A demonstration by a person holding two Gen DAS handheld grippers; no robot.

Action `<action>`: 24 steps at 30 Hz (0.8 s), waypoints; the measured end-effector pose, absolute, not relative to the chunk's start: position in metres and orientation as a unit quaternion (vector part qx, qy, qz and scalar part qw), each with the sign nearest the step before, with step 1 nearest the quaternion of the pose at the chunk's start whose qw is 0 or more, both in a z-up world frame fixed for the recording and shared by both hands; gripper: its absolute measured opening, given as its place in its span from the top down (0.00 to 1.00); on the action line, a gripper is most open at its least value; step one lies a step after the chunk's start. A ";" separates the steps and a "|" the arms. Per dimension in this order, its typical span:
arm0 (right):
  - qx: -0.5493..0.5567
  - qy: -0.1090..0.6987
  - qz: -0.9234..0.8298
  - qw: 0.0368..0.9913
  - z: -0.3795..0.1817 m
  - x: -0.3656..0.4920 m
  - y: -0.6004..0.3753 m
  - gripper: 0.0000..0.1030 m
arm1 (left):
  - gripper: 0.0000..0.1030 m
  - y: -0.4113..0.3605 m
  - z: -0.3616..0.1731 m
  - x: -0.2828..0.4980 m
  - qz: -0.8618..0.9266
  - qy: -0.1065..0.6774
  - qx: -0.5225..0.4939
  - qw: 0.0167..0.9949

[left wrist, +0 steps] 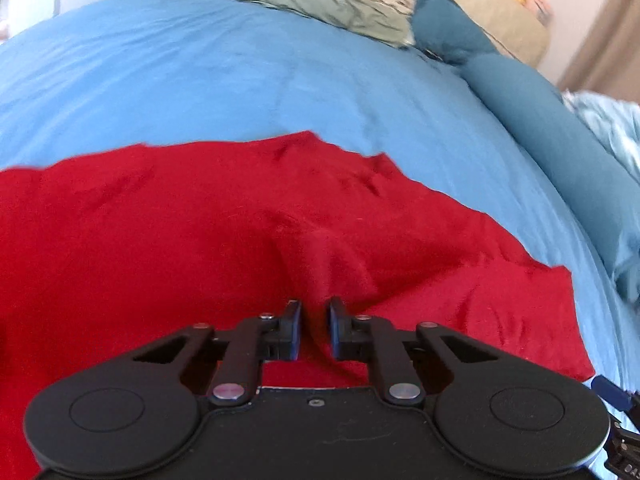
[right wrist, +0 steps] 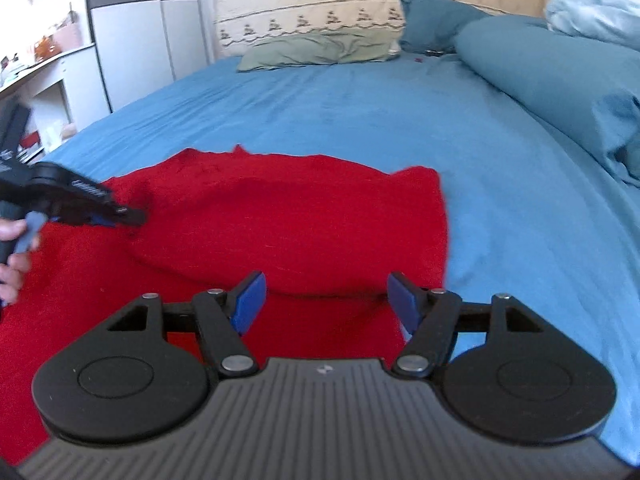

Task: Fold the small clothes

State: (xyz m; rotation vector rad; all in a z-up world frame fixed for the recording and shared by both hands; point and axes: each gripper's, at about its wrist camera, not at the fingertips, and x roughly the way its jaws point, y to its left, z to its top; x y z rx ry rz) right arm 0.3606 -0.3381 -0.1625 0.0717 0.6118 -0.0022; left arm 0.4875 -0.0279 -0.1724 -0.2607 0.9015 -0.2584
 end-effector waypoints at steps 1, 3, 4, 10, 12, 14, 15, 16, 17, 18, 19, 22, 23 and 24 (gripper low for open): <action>0.033 0.303 -0.006 0.952 -0.164 0.361 -0.339 0.19 | 0.85 -0.022 -0.175 0.485 -0.126 0.432 -0.137 0.882; 0.029 0.309 -0.018 0.950 -0.169 0.361 -0.339 0.17 | 0.79 -0.012 -0.179 0.481 -0.137 0.430 -0.167 0.877; 0.027 0.311 -0.024 0.950 -0.170 0.359 -0.339 0.13 | 0.73 -0.009 -0.180 0.480 -0.144 0.428 -0.180 0.874; 0.001 0.321 -0.082 0.944 -0.178 0.363 -0.337 0.03 | 0.53 -0.024 -0.176 0.494 -0.158 0.422 -0.187 0.873; 0.004 0.330 -0.094 0.939 -0.182 0.369 -0.339 0.03 | 0.86 -0.031 -0.174 0.500 -0.147 0.425 -0.174 0.876; 0.013 0.337 -0.099 0.936 -0.186 0.376 -0.341 0.02 | 0.96 -0.034 -0.170 0.507 -0.133 0.421 -0.167 0.882; 0.020 0.339 -0.102 0.935 -0.188 0.380 -0.342 0.02 | 0.96 -0.031 -0.164 0.509 -0.128 0.410 -0.174 0.886; 0.026 0.339 -0.106 0.934 -0.188 0.385 -0.343 0.01 | 0.96 -0.026 -0.157 0.508 -0.126 0.396 -0.178 0.892; 0.031 0.338 -0.110 0.934 -0.188 0.390 -0.344 0.01 | 0.96 -0.022 -0.150 0.508 -0.123 0.379 -0.179 0.899; 0.034 0.337 -0.112 0.934 -0.189 0.393 -0.344 0.01 | 0.96 -0.016 -0.140 0.505 -0.118 0.358 -0.176 0.909; 0.034 0.337 -0.115 0.934 -0.189 0.398 -0.344 0.01 | 0.96 -0.009 -0.129 0.502 -0.108 0.335 -0.168 0.921; 0.024 0.334 -0.122 0.934 -0.191 0.410 -0.341 0.01 | 0.96 0.020 -0.118 0.488 -0.067 0.282 -0.156 0.944; 0.021 0.333 -0.125 0.934 -0.192 0.412 -0.340 0.01 | 0.96 0.030 -0.121 0.485 -0.055 0.278 -0.154 0.946; 0.018 0.332 -0.128 0.934 -0.194 0.414 -0.339 0.01 | 0.96 0.040 -0.127 0.481 -0.041 0.277 -0.151 0.948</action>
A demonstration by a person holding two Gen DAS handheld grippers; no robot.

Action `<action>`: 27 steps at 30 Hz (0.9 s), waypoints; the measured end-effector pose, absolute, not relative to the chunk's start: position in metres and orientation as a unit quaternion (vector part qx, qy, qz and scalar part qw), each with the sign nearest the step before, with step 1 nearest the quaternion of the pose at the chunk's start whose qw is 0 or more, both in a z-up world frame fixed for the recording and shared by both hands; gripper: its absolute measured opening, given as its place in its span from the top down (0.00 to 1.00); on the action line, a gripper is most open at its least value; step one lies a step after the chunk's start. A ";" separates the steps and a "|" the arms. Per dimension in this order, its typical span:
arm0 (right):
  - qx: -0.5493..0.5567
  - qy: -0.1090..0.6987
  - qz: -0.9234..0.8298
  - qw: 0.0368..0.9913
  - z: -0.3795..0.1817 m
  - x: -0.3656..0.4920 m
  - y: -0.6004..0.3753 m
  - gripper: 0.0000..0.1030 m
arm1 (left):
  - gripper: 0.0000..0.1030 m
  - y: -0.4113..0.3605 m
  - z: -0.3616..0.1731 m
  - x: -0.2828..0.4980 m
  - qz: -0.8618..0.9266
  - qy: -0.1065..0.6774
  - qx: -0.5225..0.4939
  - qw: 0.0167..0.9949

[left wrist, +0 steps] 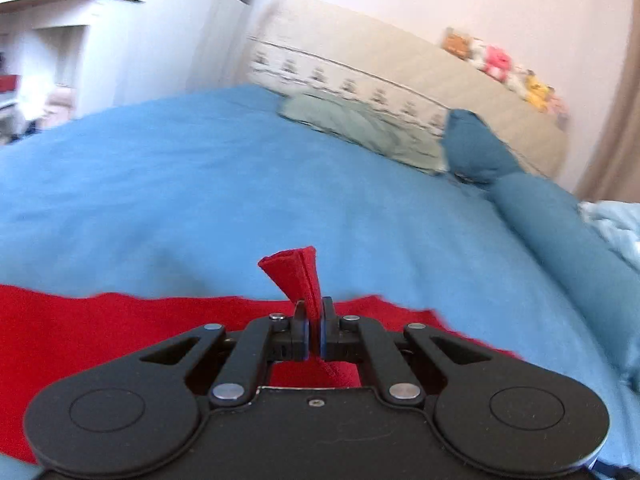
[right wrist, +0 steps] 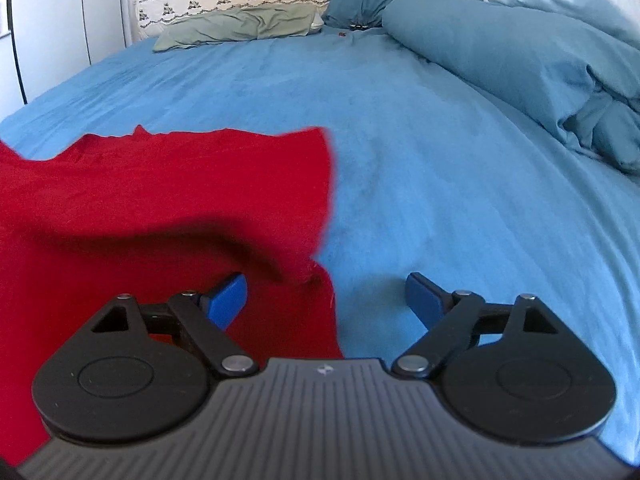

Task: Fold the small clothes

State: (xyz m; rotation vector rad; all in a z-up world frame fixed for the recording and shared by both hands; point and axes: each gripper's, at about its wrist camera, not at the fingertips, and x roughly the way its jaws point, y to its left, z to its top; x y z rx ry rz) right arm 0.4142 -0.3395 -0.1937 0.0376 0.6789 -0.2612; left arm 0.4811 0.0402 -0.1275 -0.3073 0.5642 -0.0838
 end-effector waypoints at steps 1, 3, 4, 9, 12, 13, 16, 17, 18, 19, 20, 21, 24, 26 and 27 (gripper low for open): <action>0.018 0.332 -0.130 0.934 -0.195 0.415 -0.340 0.00 | 0.96 0.050 -0.136 0.479 -0.032 0.284 -0.149 0.947; 0.020 0.331 -0.133 0.934 -0.195 0.415 -0.341 0.00 | 0.96 0.066 -0.158 0.475 -0.028 0.308 -0.163 0.937; 0.018 0.333 -0.138 0.933 -0.195 0.414 -0.342 0.00 | 0.96 0.072 -0.166 0.473 -0.026 0.316 -0.170 0.933; 0.007 0.336 -0.159 0.928 -0.191 0.409 -0.359 0.00 | 0.95 0.090 -0.183 0.458 -0.023 0.327 -0.204 0.922; 0.012 0.342 -0.157 0.926 -0.190 0.407 -0.366 0.00 | 0.90 0.090 -0.178 0.453 -0.031 0.328 -0.187 0.926; 0.010 0.343 -0.157 0.926 -0.189 0.407 -0.366 0.00 | 0.86 0.091 -0.175 0.449 -0.030 0.326 -0.182 0.927; -0.008 0.352 -0.152 0.924 -0.187 0.405 -0.366 0.00 | 0.66 0.101 -0.172 0.440 -0.026 0.331 -0.174 0.927; -0.015 0.356 -0.149 0.922 -0.186 0.405 -0.366 0.00 | 0.66 0.104 -0.170 0.437 -0.023 0.339 -0.168 0.925; -0.021 0.359 -0.147 0.921 -0.185 0.403 -0.365 0.00 | 0.65 0.108 -0.168 0.433 -0.023 0.346 -0.162 0.924; -0.027 0.361 -0.145 0.921 -0.182 0.401 -0.364 0.00 | 0.62 0.111 -0.165 0.429 -0.024 0.348 -0.156 0.924; -0.035 0.360 -0.145 0.921 -0.178 0.399 -0.360 0.00 | 0.56 0.113 -0.161 0.425 -0.024 0.346 -0.149 0.926; -0.044 0.352 -0.142 0.924 -0.171 0.394 -0.354 0.00 | 0.53 0.115 -0.155 0.420 -0.023 0.340 -0.141 0.930; -0.052 0.298 -0.095 0.948 -0.150 0.381 -0.332 0.00 | 0.34 0.105 -0.135 0.416 -0.040 0.307 -0.120 0.943; -0.028 0.282 -0.051 0.958 -0.143 0.387 -0.317 0.00 | 0.25 0.086 -0.128 0.426 -0.070 0.300 -0.111 0.945; -0.016 0.281 -0.030 0.959 -0.144 0.395 -0.309 0.00 | 0.23 0.076 -0.127 0.434 -0.085 0.303 -0.109 0.943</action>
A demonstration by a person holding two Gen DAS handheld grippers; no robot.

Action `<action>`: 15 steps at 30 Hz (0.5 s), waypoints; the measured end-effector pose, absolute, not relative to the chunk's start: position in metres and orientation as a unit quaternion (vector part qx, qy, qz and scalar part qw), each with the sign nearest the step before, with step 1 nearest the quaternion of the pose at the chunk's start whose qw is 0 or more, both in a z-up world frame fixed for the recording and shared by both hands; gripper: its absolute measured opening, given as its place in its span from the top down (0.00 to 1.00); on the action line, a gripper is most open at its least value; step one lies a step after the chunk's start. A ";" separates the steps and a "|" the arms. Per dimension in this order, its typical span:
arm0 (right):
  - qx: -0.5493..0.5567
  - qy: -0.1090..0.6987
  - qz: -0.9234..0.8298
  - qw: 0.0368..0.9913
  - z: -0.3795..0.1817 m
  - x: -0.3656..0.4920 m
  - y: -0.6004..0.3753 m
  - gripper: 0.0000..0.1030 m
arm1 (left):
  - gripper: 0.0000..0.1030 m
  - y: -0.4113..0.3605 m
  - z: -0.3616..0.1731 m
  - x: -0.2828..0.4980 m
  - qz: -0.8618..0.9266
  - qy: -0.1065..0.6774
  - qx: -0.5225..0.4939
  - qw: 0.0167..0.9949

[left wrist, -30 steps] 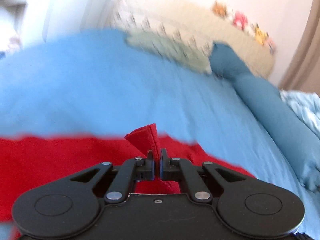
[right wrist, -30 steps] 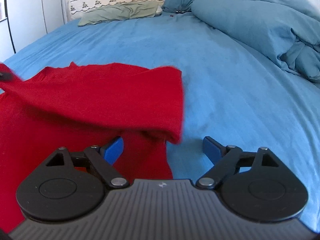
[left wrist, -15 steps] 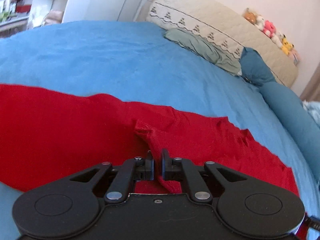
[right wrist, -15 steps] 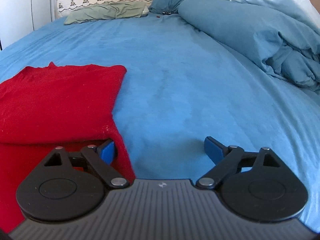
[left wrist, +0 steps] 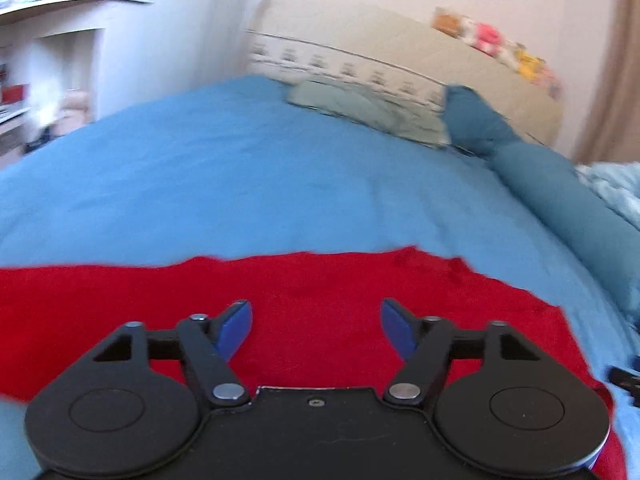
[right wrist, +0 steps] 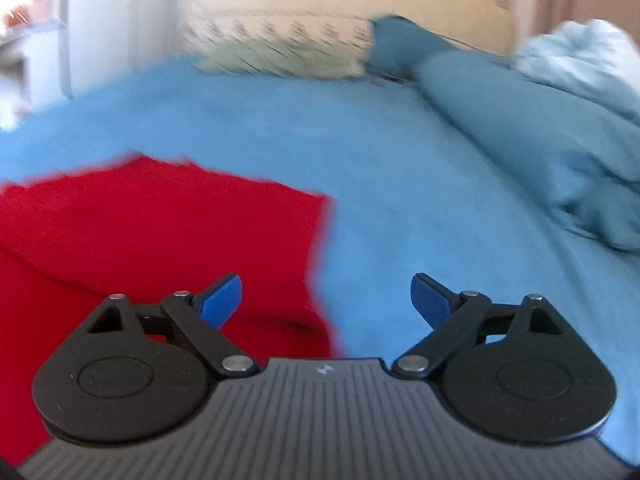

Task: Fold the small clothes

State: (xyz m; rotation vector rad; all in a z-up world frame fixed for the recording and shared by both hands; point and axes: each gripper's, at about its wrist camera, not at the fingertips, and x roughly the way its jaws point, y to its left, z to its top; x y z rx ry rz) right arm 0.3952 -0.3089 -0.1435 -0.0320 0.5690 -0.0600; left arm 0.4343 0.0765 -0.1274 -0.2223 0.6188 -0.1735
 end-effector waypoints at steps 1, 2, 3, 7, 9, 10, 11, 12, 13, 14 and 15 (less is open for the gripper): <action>-0.009 0.283 -0.019 0.959 -0.147 0.405 -0.301 0.00 | 0.18 0.067 -0.129 0.442 -0.092 0.306 -0.108 0.941; -0.004 0.285 -0.015 0.959 -0.152 0.415 -0.293 0.00 | 0.16 0.057 -0.132 0.452 -0.097 0.309 -0.107 0.940; 0.001 0.287 -0.013 0.958 -0.157 0.424 -0.289 0.00 | 0.16 0.049 -0.137 0.460 -0.102 0.315 -0.107 0.937; 0.037 0.328 -0.036 0.943 -0.188 0.446 -0.297 0.00 | 0.16 0.034 -0.166 0.488 -0.103 0.367 -0.094 0.920; 0.064 0.324 -0.035 0.943 -0.199 0.440 -0.309 0.00 | 0.16 0.040 -0.182 0.490 -0.101 0.386 -0.100 0.912; 0.072 0.316 -0.032 0.945 -0.199 0.436 -0.313 0.00 | 0.16 0.044 -0.184 0.487 -0.108 0.377 -0.107 0.914; 0.073 0.318 -0.036 0.945 -0.200 0.435 -0.316 0.00 | 0.16 0.047 -0.183 0.484 -0.109 0.376 -0.113 0.913; 0.071 0.319 -0.039 0.944 -0.199 0.434 -0.318 0.00 | 0.16 0.049 -0.182 0.483 -0.109 0.379 -0.118 0.911; 0.069 0.322 -0.045 0.943 -0.198 0.433 -0.319 0.00 | 0.16 0.050 -0.178 0.481 -0.108 0.380 -0.125 0.910; 0.071 0.318 -0.051 0.944 -0.195 0.432 -0.321 0.00 | 0.16 0.051 -0.173 0.479 -0.103 0.379 -0.132 0.910; 0.076 0.308 -0.052 0.947 -0.190 0.428 -0.321 0.00 | 0.16 0.053 -0.166 0.475 -0.095 0.375 -0.138 0.912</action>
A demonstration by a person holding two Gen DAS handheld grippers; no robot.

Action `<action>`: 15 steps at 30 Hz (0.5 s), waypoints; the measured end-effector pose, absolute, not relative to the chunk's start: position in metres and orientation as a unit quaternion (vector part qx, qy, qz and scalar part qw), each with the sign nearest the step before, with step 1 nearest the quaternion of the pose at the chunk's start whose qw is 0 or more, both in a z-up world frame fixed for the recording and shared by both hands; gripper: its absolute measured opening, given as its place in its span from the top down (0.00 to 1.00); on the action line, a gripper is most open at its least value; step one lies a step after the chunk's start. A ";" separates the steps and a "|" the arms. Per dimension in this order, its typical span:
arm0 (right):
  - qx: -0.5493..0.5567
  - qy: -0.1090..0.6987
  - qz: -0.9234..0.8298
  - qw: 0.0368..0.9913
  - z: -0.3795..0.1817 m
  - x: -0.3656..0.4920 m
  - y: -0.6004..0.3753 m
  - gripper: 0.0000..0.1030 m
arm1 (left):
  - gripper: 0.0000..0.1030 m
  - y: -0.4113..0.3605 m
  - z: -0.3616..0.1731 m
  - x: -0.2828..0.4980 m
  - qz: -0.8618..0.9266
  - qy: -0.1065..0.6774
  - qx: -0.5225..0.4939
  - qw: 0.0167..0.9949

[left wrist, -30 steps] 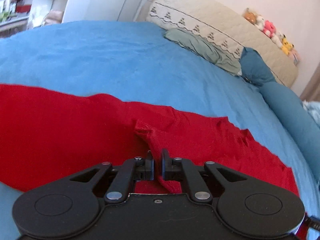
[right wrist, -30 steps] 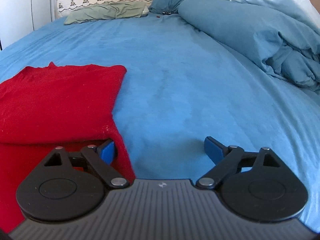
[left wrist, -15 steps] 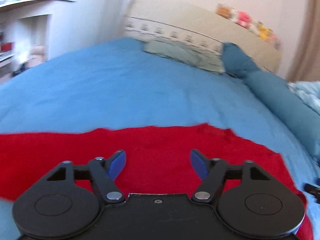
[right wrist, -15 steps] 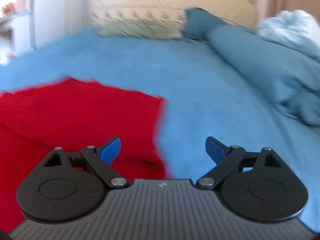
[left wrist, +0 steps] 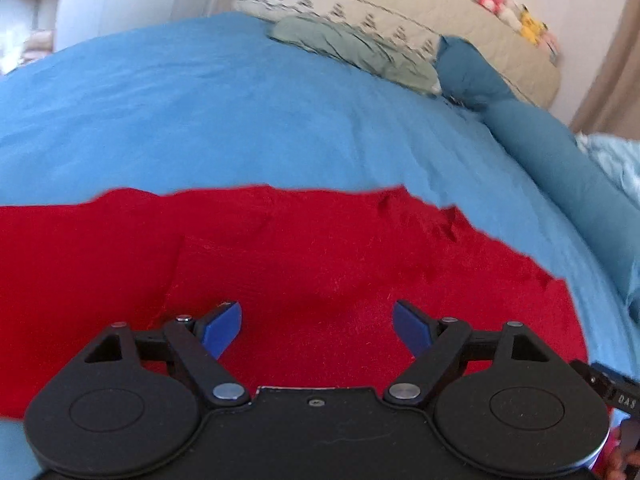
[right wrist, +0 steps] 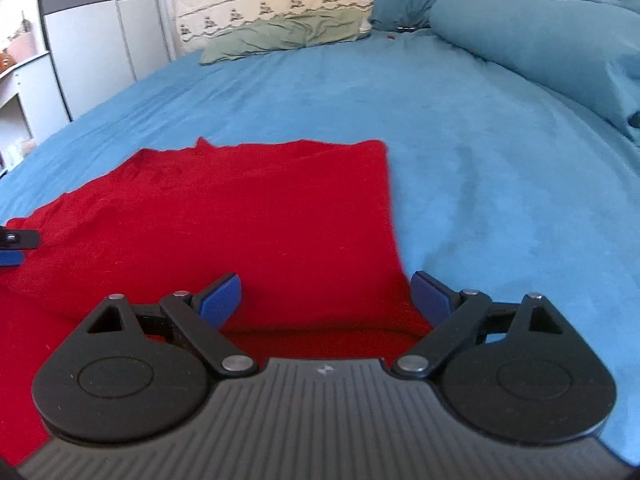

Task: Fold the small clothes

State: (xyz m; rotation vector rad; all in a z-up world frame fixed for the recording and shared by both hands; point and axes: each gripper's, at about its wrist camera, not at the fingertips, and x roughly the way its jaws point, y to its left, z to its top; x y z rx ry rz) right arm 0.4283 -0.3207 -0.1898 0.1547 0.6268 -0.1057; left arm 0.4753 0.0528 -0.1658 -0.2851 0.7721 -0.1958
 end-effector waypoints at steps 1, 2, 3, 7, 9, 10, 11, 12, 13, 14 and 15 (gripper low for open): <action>0.081 0.294 -0.045 0.951 -0.183 0.423 -0.320 0.00 | 0.16 0.057 -0.156 0.468 -0.090 0.364 -0.141 0.916; 0.082 0.281 -0.037 0.955 -0.174 0.416 -0.317 0.00 | 0.16 0.061 -0.147 0.460 -0.086 0.352 -0.138 0.922; 0.081 0.274 -0.032 0.958 -0.167 0.411 -0.316 0.00 | 0.16 0.067 -0.135 0.448 -0.080 0.335 -0.131 0.930; 0.077 0.256 -0.007 0.964 -0.123 0.393 -0.297 0.00 | 0.16 0.099 -0.092 0.408 -0.069 0.298 -0.124 0.944; 0.076 0.254 0.007 0.964 -0.102 0.385 -0.285 0.00 | 0.10 0.120 -0.071 0.387 -0.057 0.283 -0.124 0.949; 0.074 0.253 0.014 0.965 -0.091 0.381 -0.280 0.00 | 0.04 0.129 -0.062 0.379 -0.048 0.277 -0.125 0.952; 0.071 0.254 0.022 0.964 -0.081 0.378 -0.272 0.00 | 0.00 0.141 -0.054 0.368 -0.038 0.269 -0.129 0.954; 0.070 0.255 0.028 0.964 -0.072 0.378 -0.266 0.00 | 0.00 0.154 -0.047 0.359 -0.029 0.261 -0.135 0.955; 0.070 0.256 0.033 0.964 -0.065 0.376 -0.258 0.00 | 0.00 0.166 -0.041 0.352 -0.021 0.256 -0.140 0.956; 0.073 0.258 0.041 0.963 -0.060 0.375 -0.250 0.00 | 0.00 0.177 -0.038 0.345 -0.012 0.255 -0.144 0.956; 0.077 0.259 0.047 0.962 -0.056 0.373 -0.244 0.00 | 0.00 0.191 -0.036 0.337 0.001 0.255 -0.151 0.955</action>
